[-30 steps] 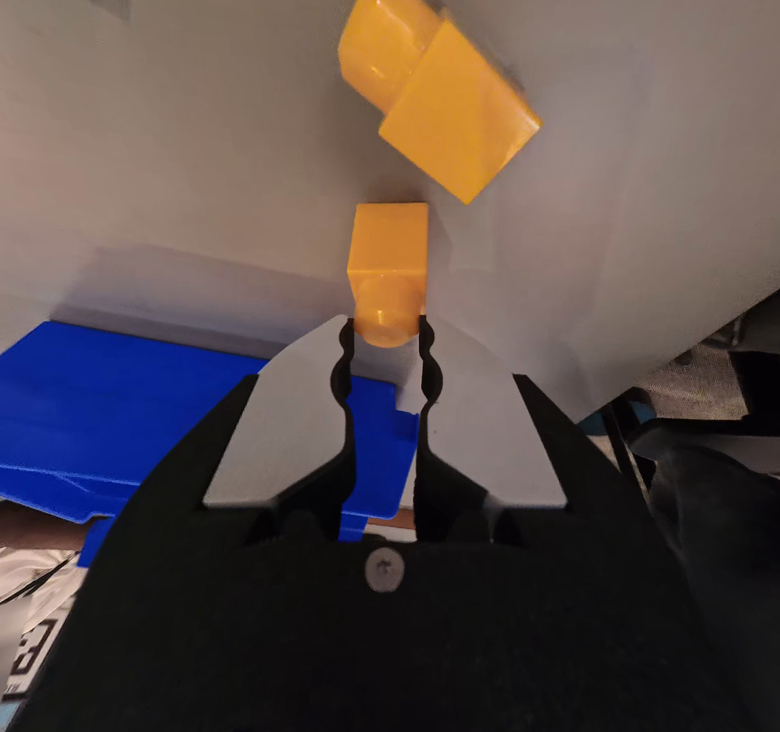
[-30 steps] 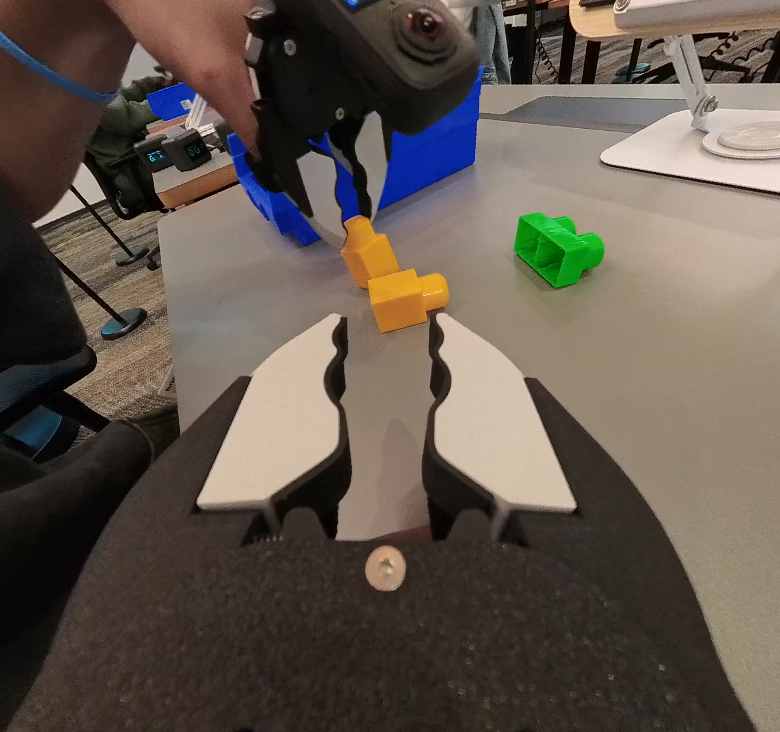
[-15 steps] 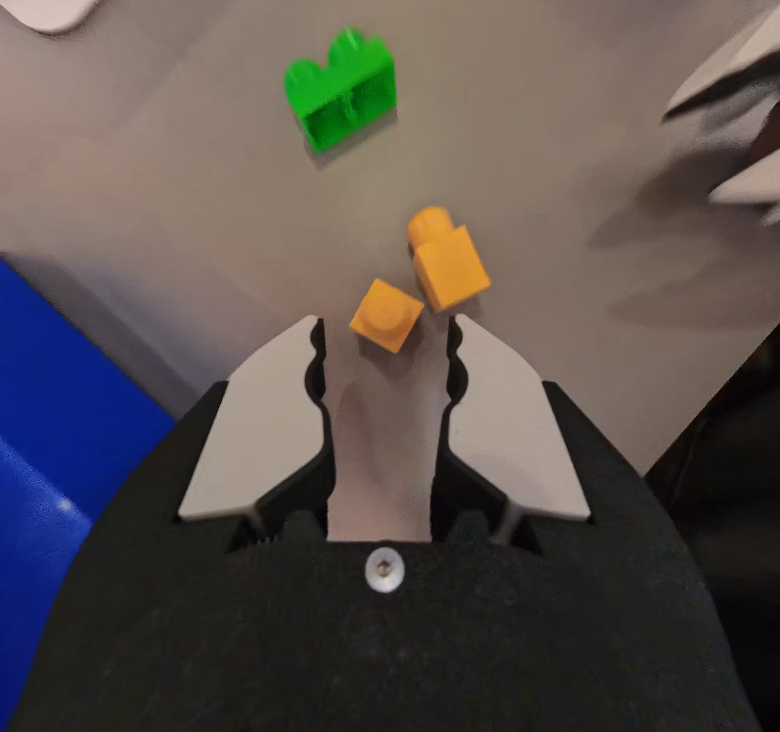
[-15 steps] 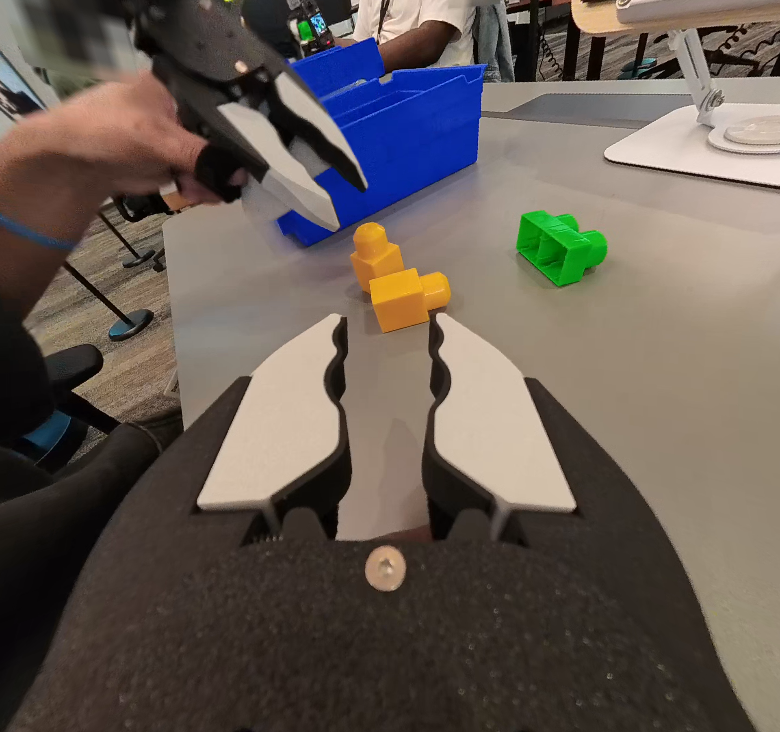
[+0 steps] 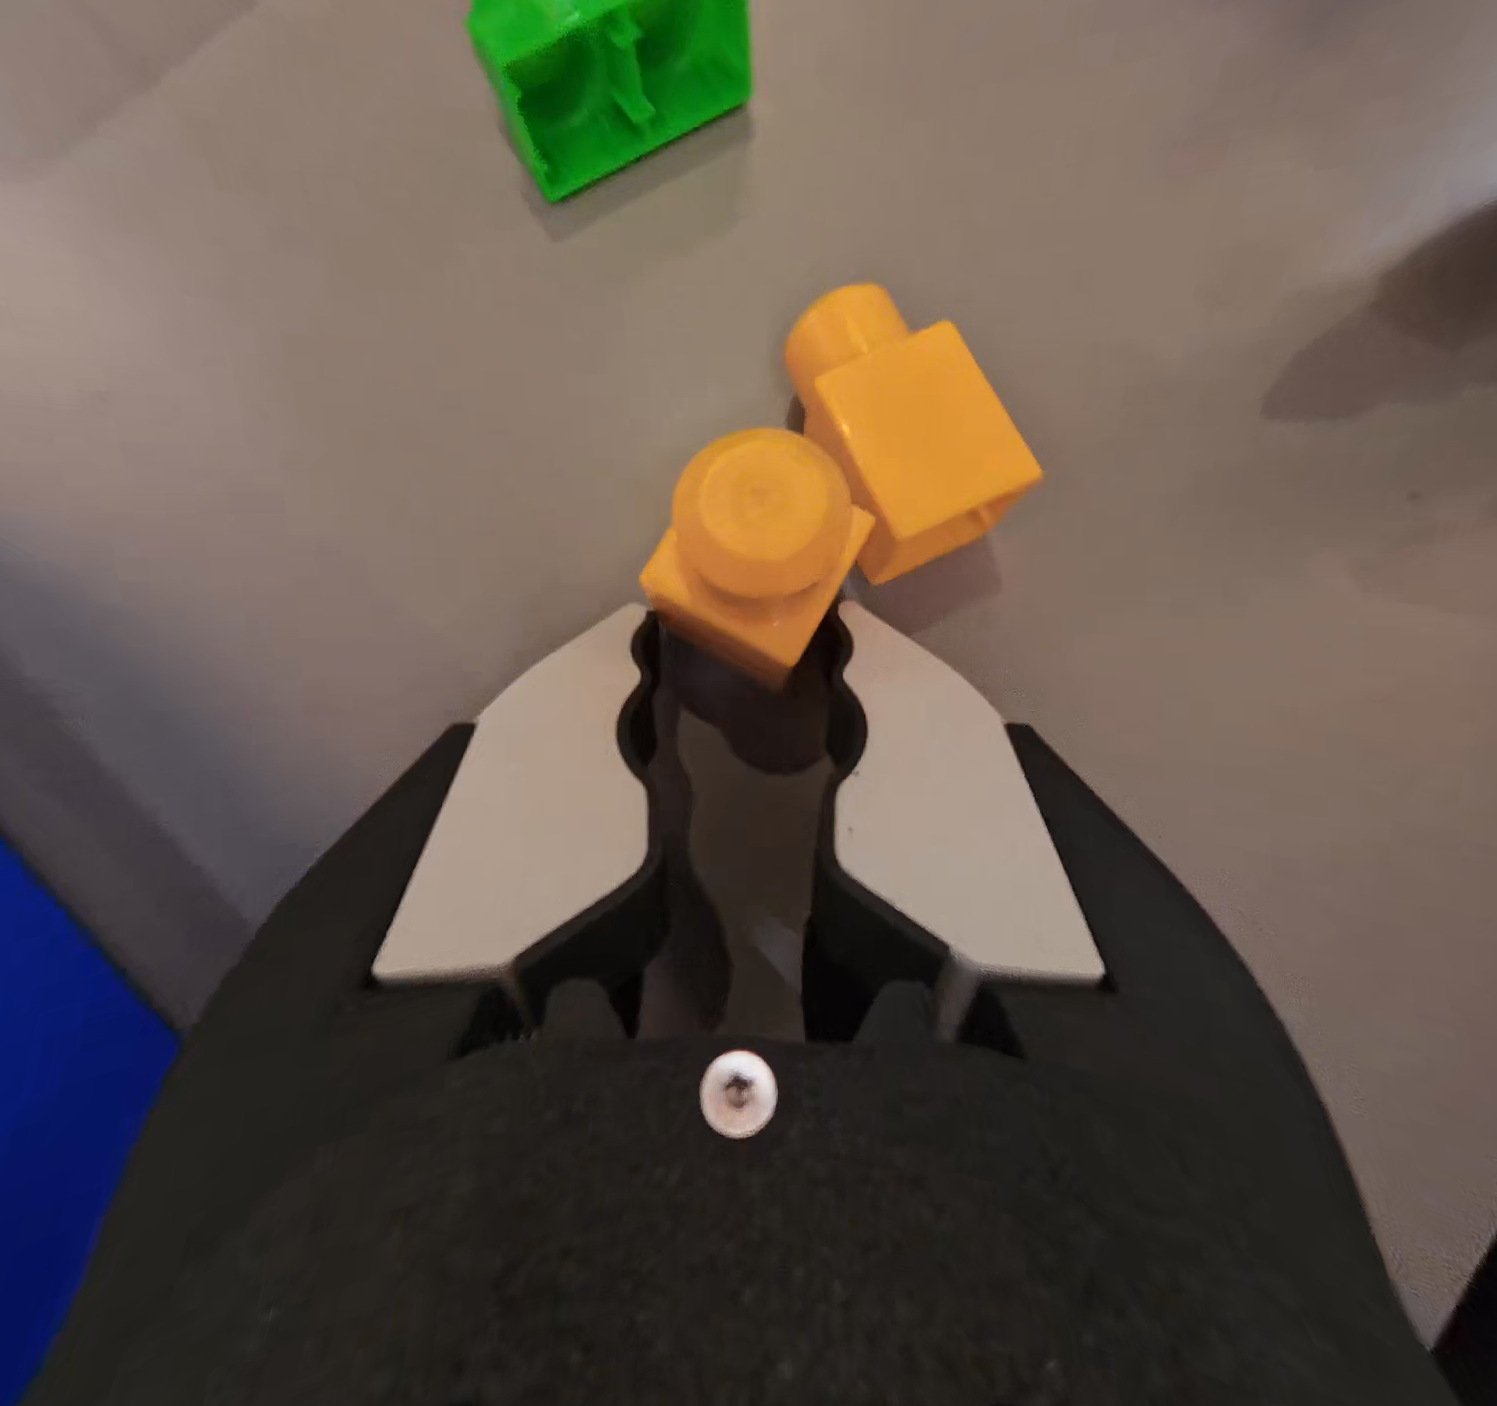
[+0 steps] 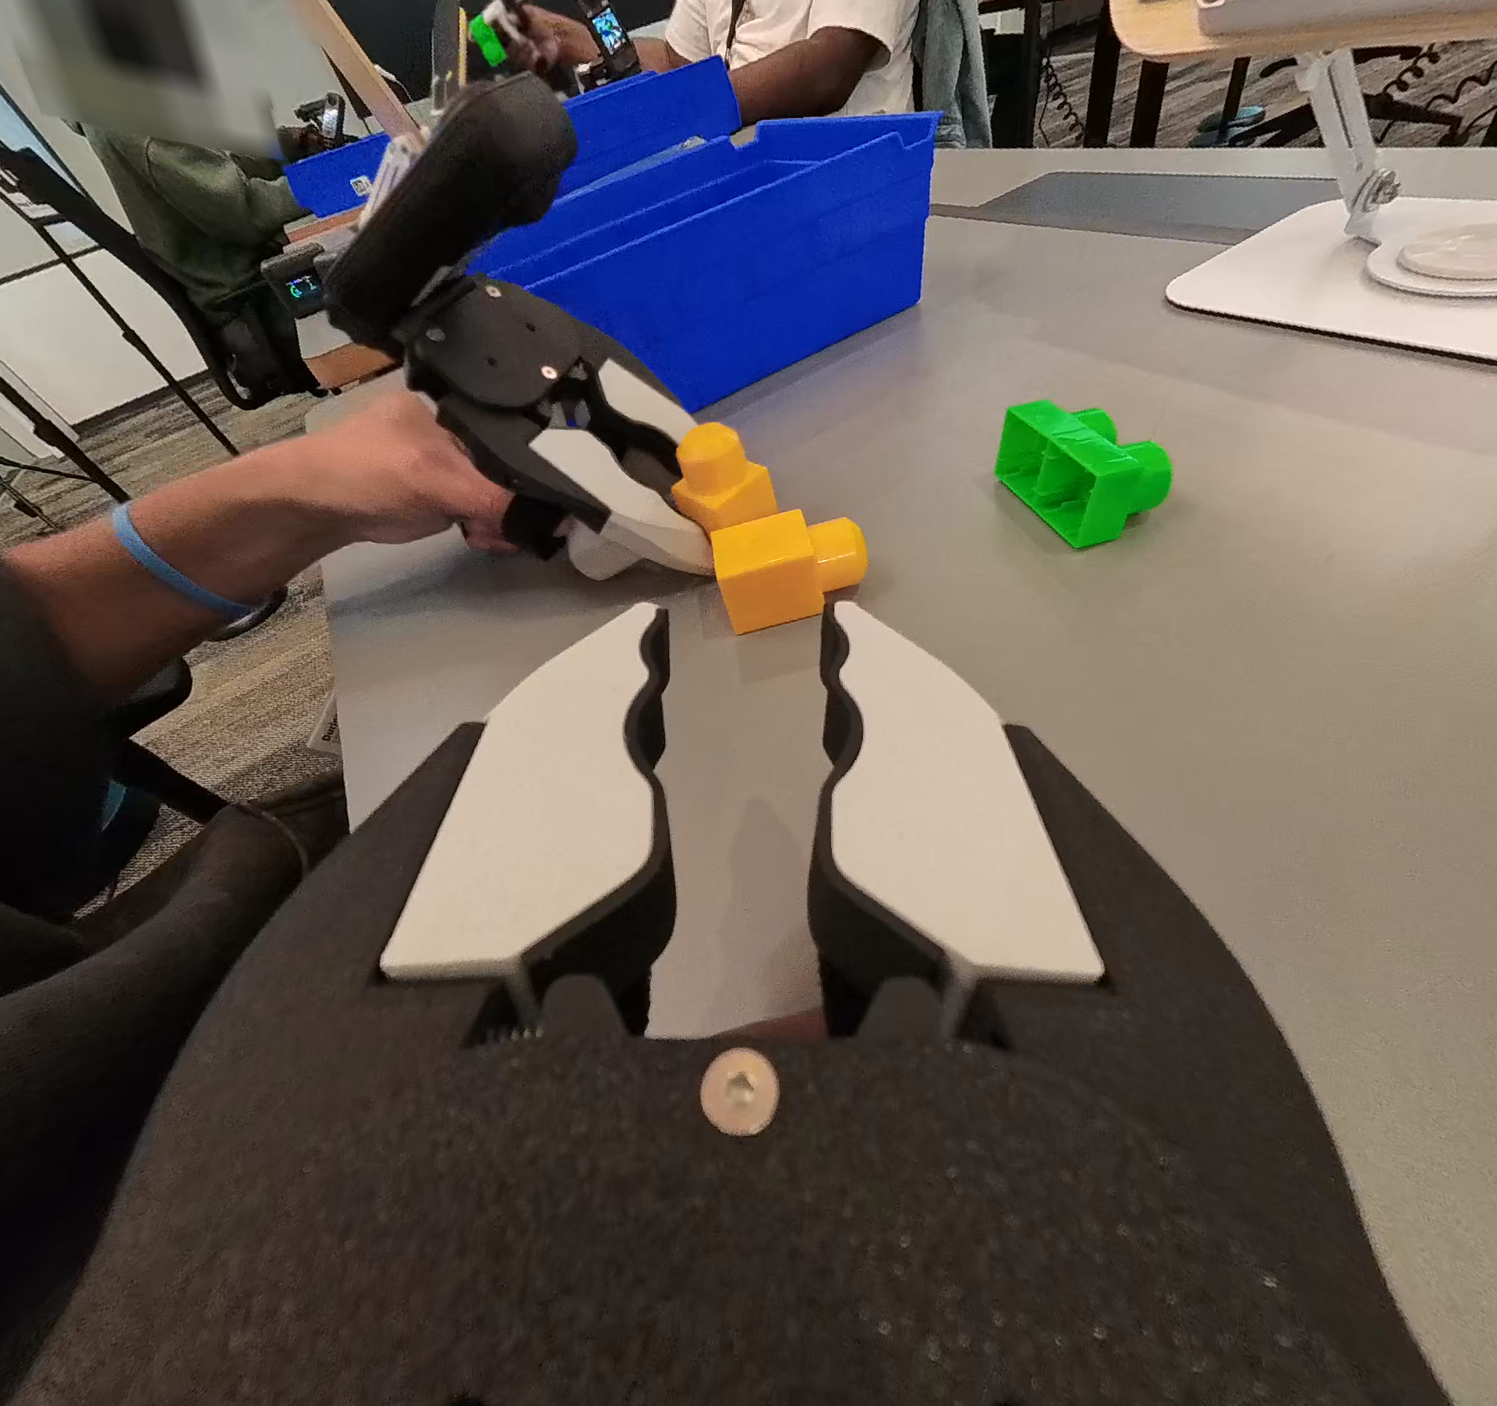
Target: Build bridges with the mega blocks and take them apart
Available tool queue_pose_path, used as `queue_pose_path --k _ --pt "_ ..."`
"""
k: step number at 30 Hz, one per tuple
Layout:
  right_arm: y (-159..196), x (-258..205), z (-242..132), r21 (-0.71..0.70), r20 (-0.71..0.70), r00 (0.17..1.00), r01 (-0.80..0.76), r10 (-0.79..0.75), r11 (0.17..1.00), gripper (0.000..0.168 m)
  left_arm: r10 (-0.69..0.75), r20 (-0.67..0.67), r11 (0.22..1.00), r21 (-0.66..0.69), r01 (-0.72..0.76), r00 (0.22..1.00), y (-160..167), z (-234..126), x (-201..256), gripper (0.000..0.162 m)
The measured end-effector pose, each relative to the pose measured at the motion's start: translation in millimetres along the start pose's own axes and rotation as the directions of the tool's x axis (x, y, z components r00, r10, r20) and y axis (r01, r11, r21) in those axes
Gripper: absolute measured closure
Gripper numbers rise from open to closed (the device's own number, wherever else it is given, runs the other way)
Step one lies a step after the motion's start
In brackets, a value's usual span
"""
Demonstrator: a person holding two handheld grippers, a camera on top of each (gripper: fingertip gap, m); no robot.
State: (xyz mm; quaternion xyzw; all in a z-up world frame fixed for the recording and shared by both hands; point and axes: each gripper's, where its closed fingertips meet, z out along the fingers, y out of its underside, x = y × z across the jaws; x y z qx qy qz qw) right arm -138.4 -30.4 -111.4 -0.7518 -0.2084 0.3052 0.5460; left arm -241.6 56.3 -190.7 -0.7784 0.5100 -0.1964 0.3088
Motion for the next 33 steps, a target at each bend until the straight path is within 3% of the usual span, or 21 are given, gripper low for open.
queue_pose_path --k 6,9,11,17,19,23,27,33 --pt "-0.9 2.1 -0.7 0.008 0.015 0.999 -0.033 0.033 0.999 0.134 0.003 -0.011 0.999 -0.032 -0.004 1.0 -13.7 -34.1 11.9 0.124" --pt "-0.6 2.6 -0.5 0.005 0.021 0.999 -0.045 0.044 0.999 0.134 0.017 0.031 0.968 -0.25 -0.009 0.999 -15.1 -53.2 6.2 0.124" --pt "-0.6 2.4 -0.4 0.004 0.025 0.999 -0.047 0.047 0.999 0.134 0.025 0.053 0.917 -0.4 -0.002 0.998 -17.8 -57.5 -0.9 0.124" --pt "-1.2 0.3 -2.0 0.013 0.026 0.999 -0.031 0.031 0.999 0.134 -0.098 -0.233 0.65 -0.751 -0.115 0.967 -14.6 -58.8 14.8 0.124" --pt "-1.7 -0.3 -2.5 0.017 0.025 0.999 -0.025 0.024 1.0 0.134 -0.14 -0.263 0.573 -0.808 -0.138 0.955 -13.3 -55.9 8.1 0.124" --pt "-1.4 -0.6 -2.8 0.016 0.025 0.999 -0.024 0.024 1.0 0.134 -0.319 -0.279 0.487 -0.868 -0.096 0.906 -18.7 -42.9 8.8 0.126" --pt "-1.4 -0.6 -2.8 0.016 0.028 0.999 -0.027 0.026 1.0 0.134 -0.339 -0.252 0.463 -0.883 -0.072 0.906 -14.7 -29.3 2.0 0.126" --pt "-0.9 -0.4 -2.5 0.011 0.034 0.999 -0.036 0.036 0.999 0.134 -0.342 -0.251 0.604 -0.797 0.006 0.906 -27.1 -14.2 4.1 0.126"
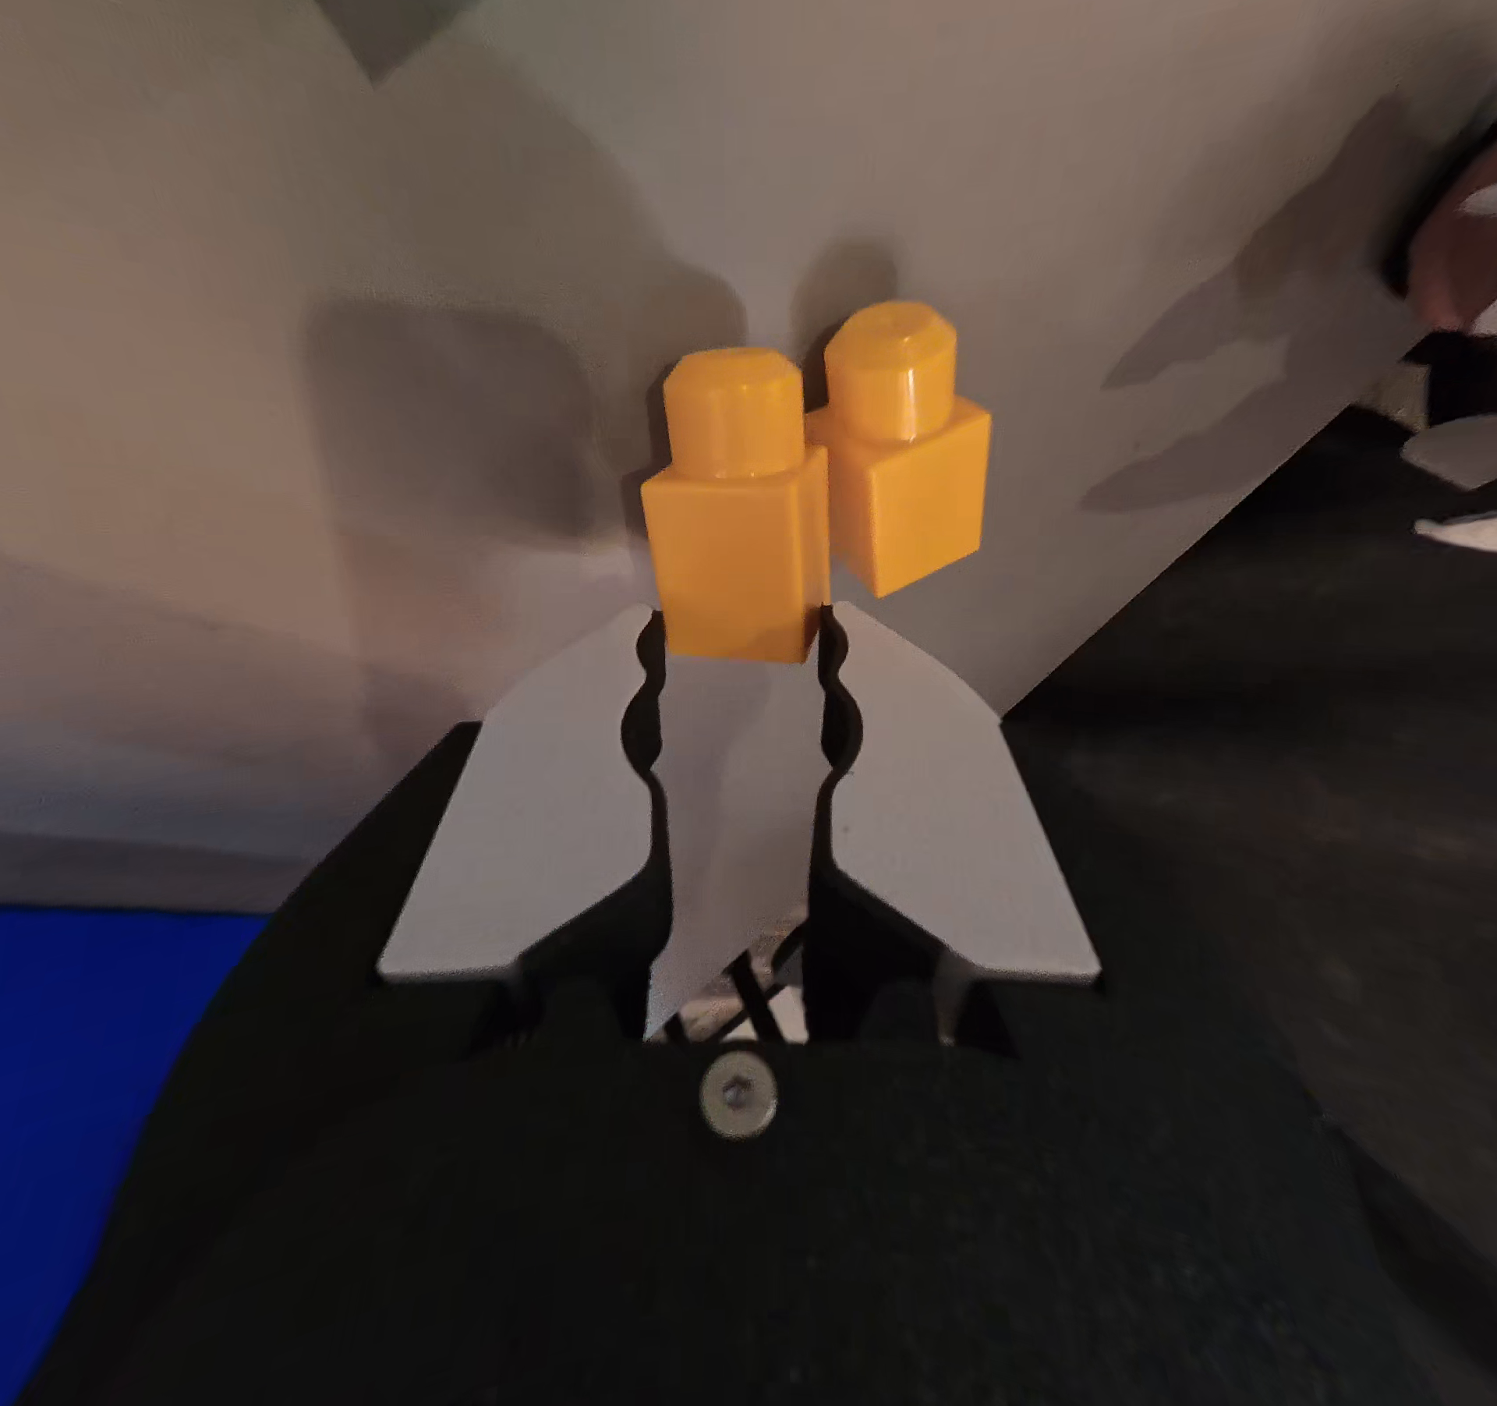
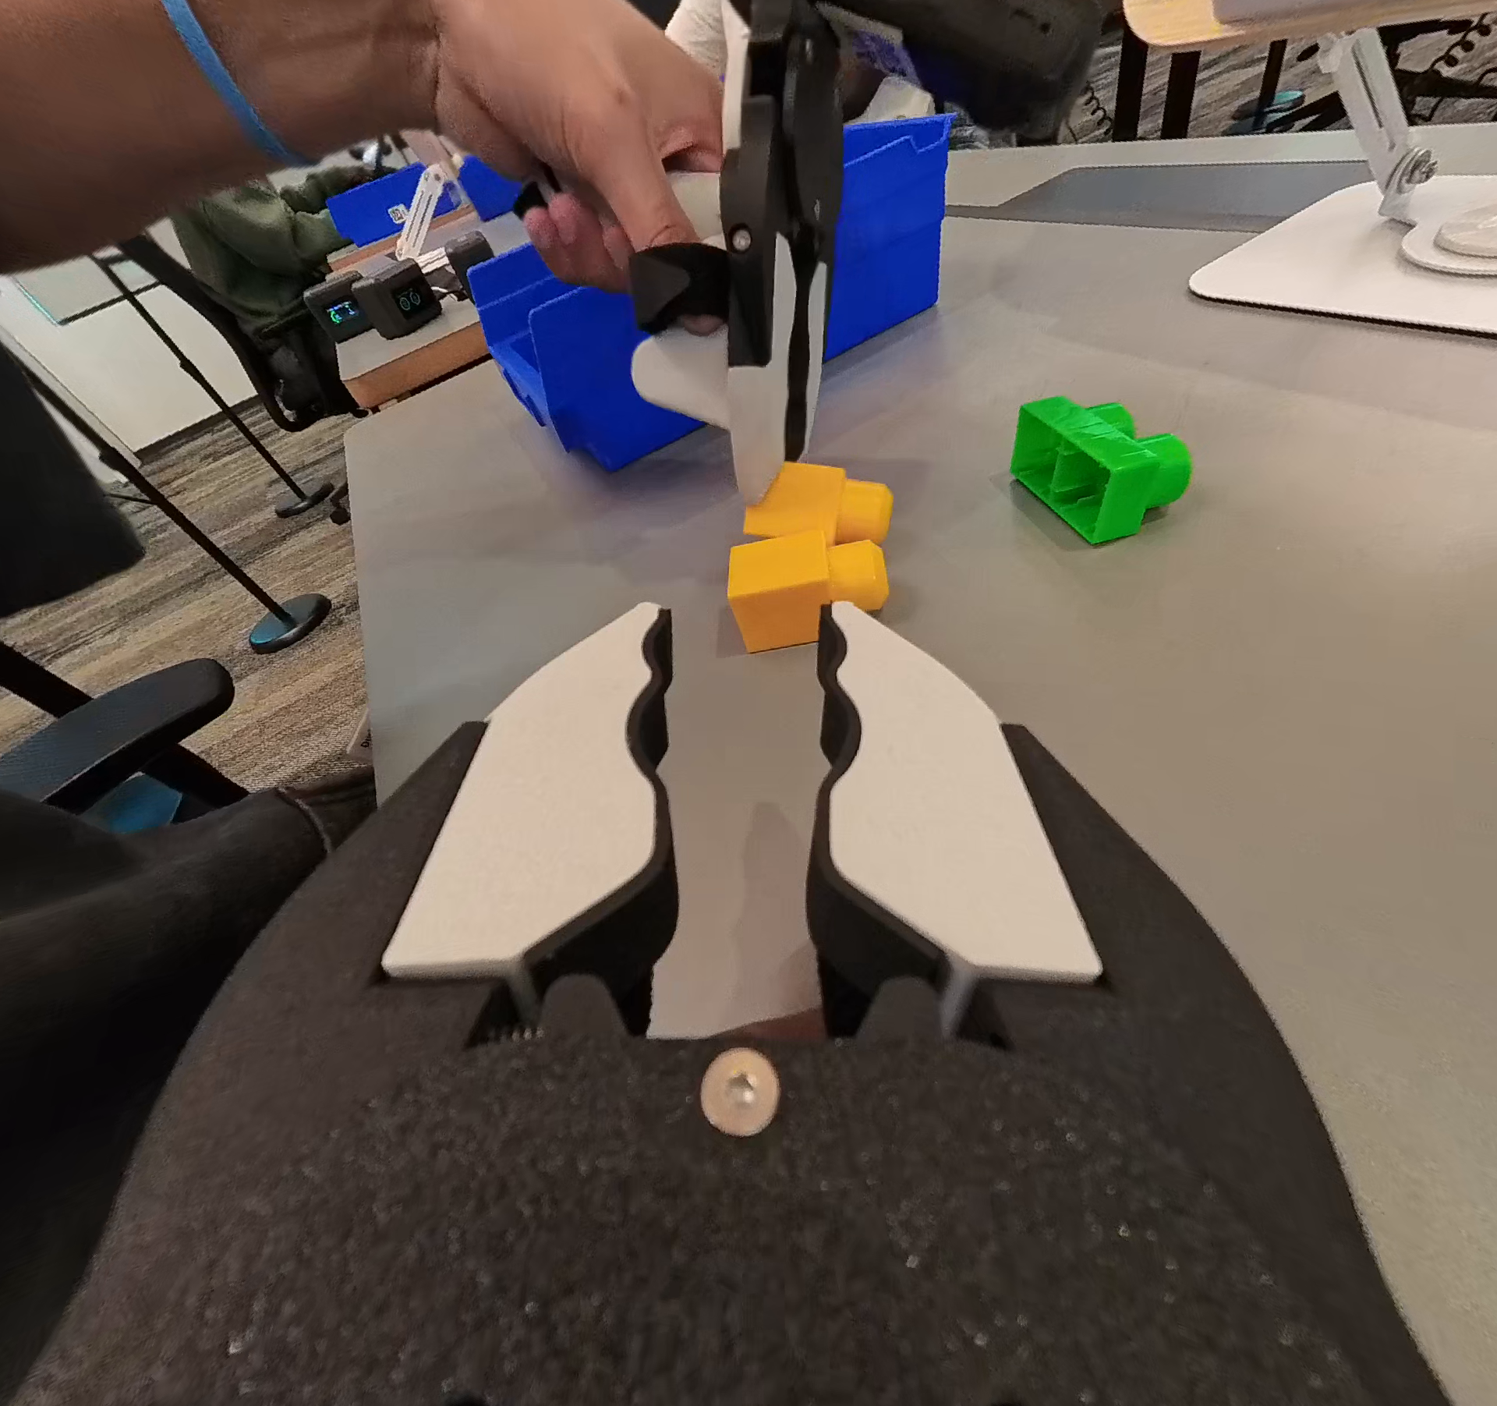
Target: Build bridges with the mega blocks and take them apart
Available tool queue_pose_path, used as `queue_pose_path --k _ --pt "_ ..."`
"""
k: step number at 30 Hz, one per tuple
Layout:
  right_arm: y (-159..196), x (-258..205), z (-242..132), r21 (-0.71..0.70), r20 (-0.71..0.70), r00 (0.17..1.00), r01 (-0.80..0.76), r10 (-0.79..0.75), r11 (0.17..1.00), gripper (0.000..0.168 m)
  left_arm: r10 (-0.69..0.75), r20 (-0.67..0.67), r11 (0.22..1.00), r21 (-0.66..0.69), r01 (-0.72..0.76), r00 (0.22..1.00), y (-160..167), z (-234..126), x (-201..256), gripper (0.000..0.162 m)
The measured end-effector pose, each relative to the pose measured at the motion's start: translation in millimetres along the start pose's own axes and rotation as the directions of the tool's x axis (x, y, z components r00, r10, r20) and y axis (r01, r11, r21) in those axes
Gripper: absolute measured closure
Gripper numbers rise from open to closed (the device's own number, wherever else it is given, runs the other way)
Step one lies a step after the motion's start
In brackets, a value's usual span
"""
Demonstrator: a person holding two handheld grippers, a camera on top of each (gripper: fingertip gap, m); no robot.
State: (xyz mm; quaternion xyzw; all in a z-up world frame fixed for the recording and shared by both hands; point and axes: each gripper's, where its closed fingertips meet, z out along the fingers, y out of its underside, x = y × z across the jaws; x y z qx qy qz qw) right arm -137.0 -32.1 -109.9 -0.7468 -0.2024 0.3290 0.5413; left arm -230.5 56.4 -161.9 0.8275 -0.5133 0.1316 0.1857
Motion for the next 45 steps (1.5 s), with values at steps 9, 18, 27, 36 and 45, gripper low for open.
queue_pose_path --k 9,18,27,36,45 --pt "0.4 -0.1 0.5 -0.004 -0.007 1.0 0.008 -0.008 1.0 0.134 0.047 -0.045 0.989 0.141 -0.04 0.998 11.2 -0.7 20.5 0.123" --pt "1.3 1.7 1.4 -0.014 -0.008 1.0 -0.009 0.009 1.0 0.134 -0.064 0.28 0.757 0.639 -0.136 0.958 39.0 -4.4 54.2 0.081" --pt "0.7 1.2 0.7 -0.009 -0.005 1.0 -0.007 0.007 1.0 0.134 -0.359 0.286 0.583 0.812 -0.026 0.888 4.8 27.6 31.6 0.042" --pt "0.1 2.3 0.1 -0.005 0.003 1.0 -0.027 0.027 1.0 0.134 -0.282 0.298 0.684 0.729 -0.027 0.912 -33.9 43.8 35.9 0.042" --pt "-0.5 2.4 -0.5 0.001 0.01 0.999 -0.035 0.035 0.999 0.134 -0.299 0.351 0.703 0.71 -0.044 0.888 -29.2 31.5 20.0 0.054"
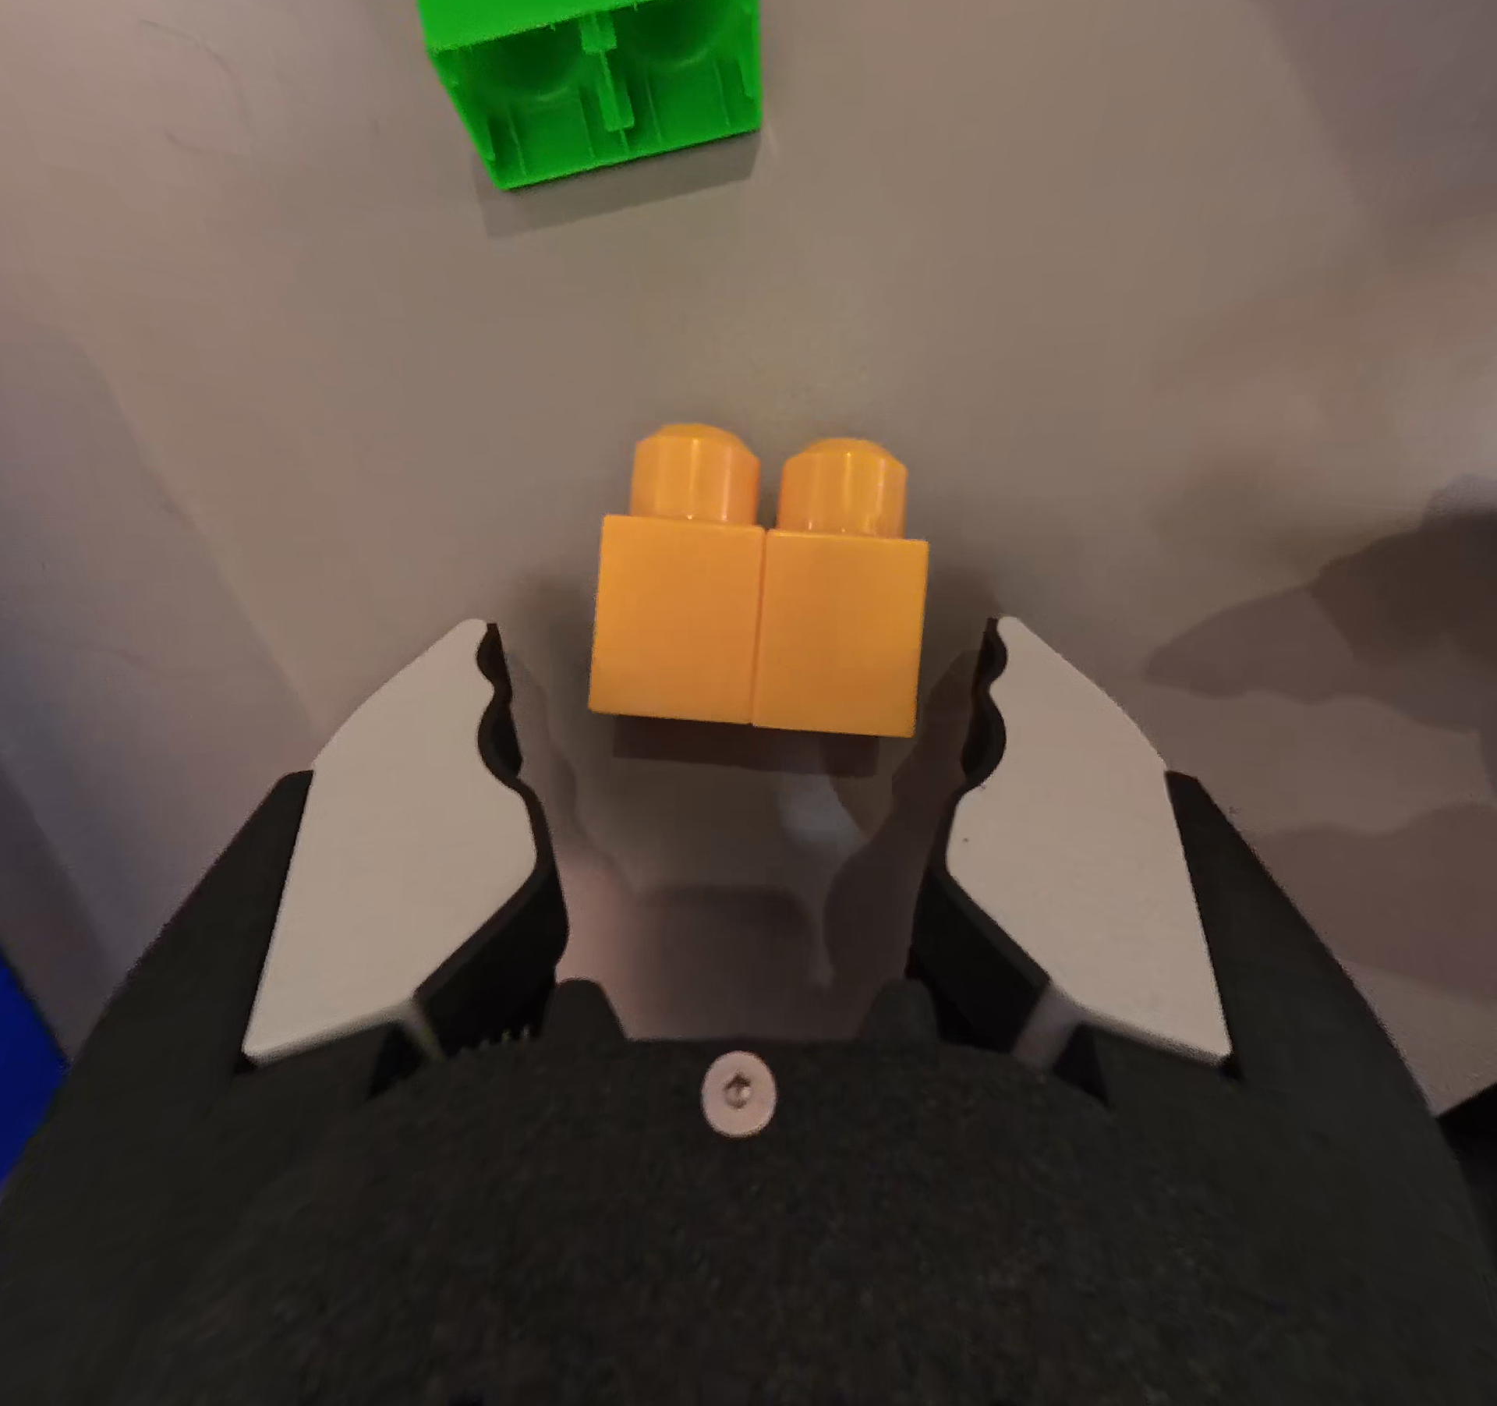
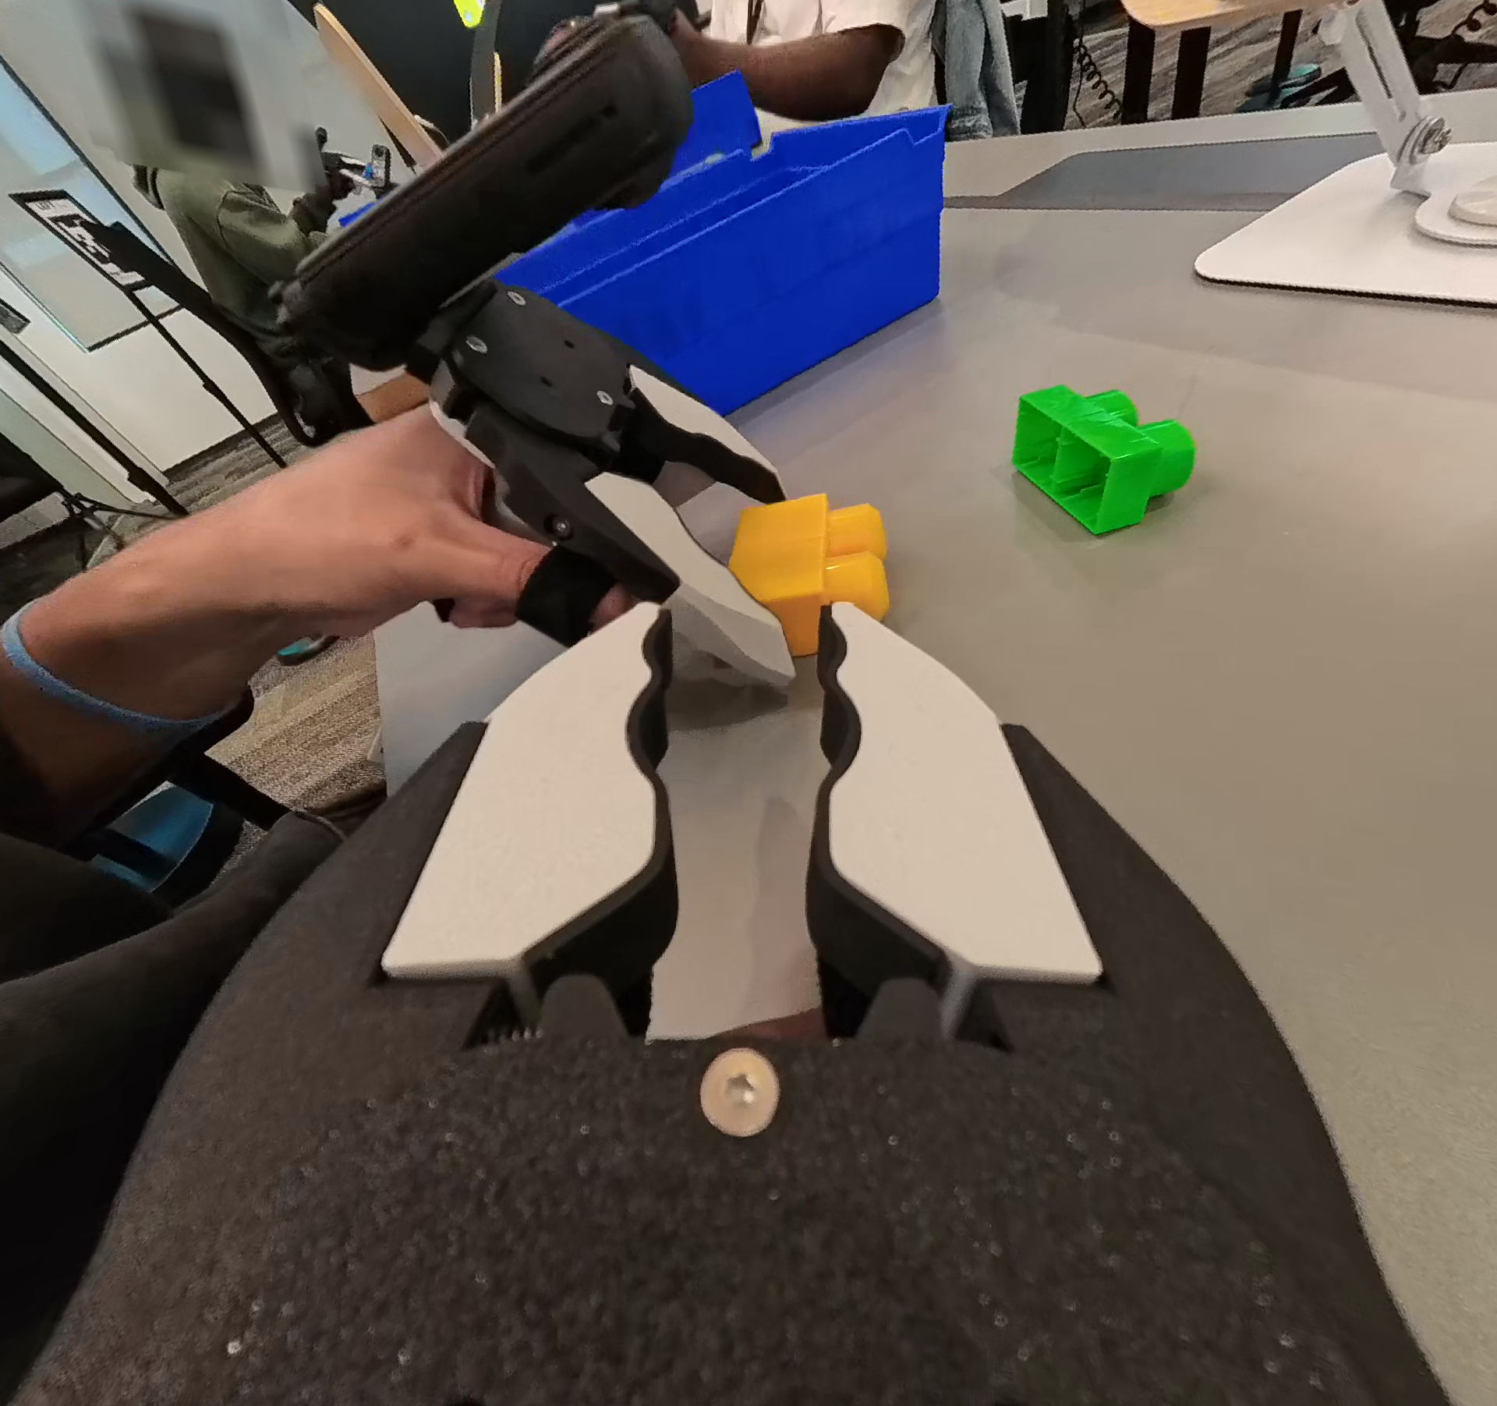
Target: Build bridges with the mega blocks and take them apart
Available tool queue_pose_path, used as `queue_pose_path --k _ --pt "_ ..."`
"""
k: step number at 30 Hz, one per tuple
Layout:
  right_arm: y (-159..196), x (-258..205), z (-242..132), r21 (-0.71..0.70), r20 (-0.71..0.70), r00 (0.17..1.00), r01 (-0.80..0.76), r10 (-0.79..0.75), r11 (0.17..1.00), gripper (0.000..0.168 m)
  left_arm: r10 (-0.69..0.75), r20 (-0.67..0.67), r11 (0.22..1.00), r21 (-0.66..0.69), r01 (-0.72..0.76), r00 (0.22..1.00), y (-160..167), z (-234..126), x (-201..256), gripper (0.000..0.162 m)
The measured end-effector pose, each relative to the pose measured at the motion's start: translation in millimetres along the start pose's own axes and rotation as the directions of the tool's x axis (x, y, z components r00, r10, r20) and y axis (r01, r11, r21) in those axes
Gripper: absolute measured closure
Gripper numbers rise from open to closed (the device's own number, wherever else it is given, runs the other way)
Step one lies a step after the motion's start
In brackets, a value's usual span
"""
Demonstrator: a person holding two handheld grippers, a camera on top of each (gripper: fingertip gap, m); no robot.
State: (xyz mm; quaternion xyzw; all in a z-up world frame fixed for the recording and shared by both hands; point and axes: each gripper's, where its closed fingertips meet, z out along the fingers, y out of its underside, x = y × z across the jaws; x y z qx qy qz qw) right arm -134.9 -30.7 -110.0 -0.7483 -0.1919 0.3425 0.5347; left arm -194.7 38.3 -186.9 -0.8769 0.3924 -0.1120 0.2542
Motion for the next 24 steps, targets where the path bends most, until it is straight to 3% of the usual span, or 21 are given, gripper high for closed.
queue_pose_path --k 3,5,10,14,19,24 --pt "0.1 0.2 0.0 0.0 0.0 1.0 -0.003 0.003 1.0 0.134 0.021 -0.021 0.999 -0.048 -0.022 1.0 2.1 3.0 -1.0 0.063" --pt "0.2 0.1 0.2 -0.001 -0.001 1.0 -0.001 0.001 1.0 0.134 0.034 -0.052 0.996 -0.082 -0.038 0.998 3.4 5.9 1.4 0.085" --pt "0.8 0.1 0.7 -0.005 -0.002 1.0 0.0 -0.001 1.0 0.134 0.077 -0.063 0.986 -0.142 -0.085 0.995 3.7 6.2 0.3 0.086" --pt "0.1 0.8 0.1 0.002 0.002 1.0 -0.01 0.01 1.0 0.134 0.1 -0.075 0.988 -0.112 -0.108 0.992 5.2 2.9 -0.1 0.086" --pt "-1.1 1.9 -1.1 0.012 0.006 1.0 -0.028 0.027 1.0 0.134 0.117 -0.068 0.991 0.076 -0.111 0.991 -4.6 -20.2 -4.9 0.086" --pt "-11.4 6.7 -3.3 0.032 -0.005 0.997 -0.074 0.074 0.997 0.133 0.203 0.02 0.888 0.419 -0.192 0.979 -22.9 -61.5 -19.7 0.086"
